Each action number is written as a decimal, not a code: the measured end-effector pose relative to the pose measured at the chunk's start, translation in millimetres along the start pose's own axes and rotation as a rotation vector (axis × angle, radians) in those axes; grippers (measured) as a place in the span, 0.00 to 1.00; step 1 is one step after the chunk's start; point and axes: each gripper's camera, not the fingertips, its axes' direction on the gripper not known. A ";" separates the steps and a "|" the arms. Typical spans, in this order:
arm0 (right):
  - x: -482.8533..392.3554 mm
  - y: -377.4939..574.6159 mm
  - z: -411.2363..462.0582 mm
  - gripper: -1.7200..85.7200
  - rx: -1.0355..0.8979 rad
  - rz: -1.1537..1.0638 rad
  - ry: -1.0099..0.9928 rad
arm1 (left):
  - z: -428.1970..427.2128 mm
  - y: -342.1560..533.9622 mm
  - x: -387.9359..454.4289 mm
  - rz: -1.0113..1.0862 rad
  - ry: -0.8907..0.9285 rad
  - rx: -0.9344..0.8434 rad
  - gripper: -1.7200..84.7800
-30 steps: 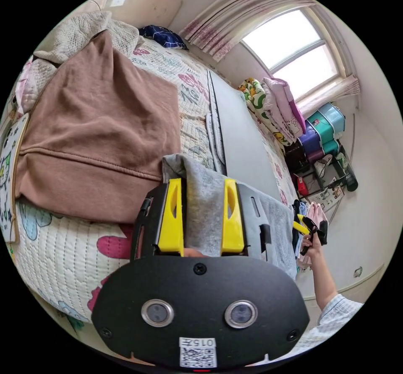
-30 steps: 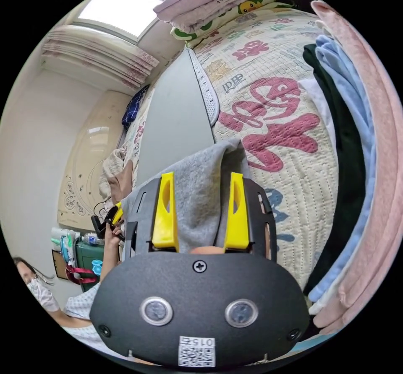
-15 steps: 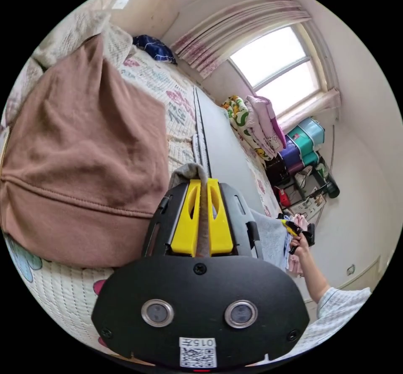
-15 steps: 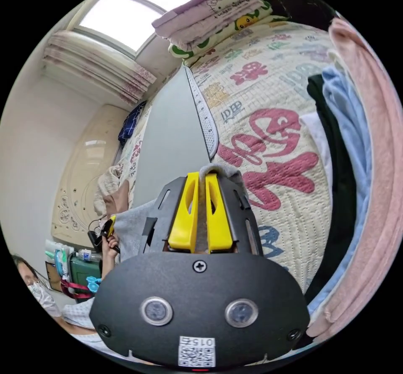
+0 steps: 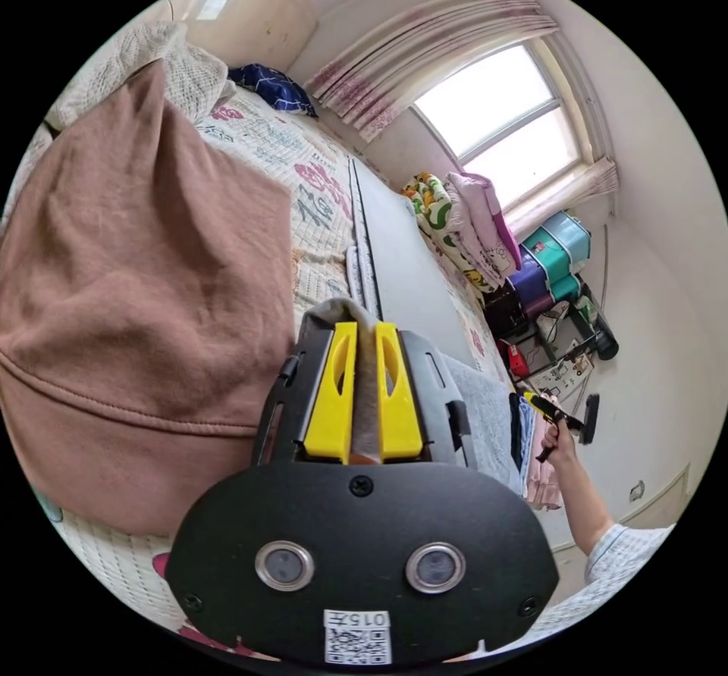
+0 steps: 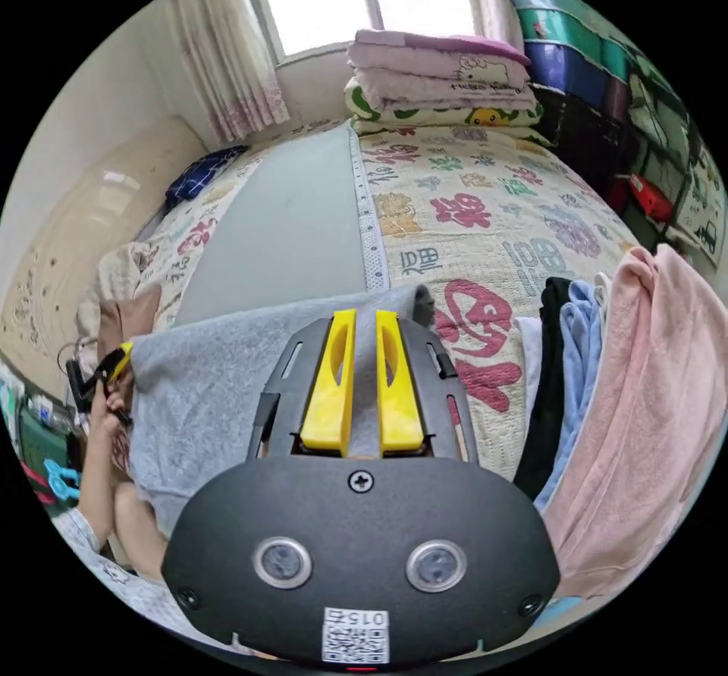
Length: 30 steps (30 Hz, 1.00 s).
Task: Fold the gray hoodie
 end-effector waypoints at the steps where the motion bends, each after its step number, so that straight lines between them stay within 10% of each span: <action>1: -25.9 31.9 4.5 0.09 -0.007 -0.106 -0.054 | 2.0 -3.6 -5.0 -0.015 0.020 -0.009 0.08; 7: -182.4 210.1 20.9 0.13 -0.061 -0.502 -0.490 | 13.7 -26.7 8.5 0.030 0.038 -0.080 0.12; 13: -278.6 302.2 84.7 0.14 -0.084 -0.690 -0.512 | 33.5 -37.9 39.9 0.110 -0.117 -0.127 0.12; 30: -206.9 423.8 222.0 0.08 -0.223 -0.582 -0.447 | 63.9 -89.6 111.1 0.246 -0.226 -0.200 0.07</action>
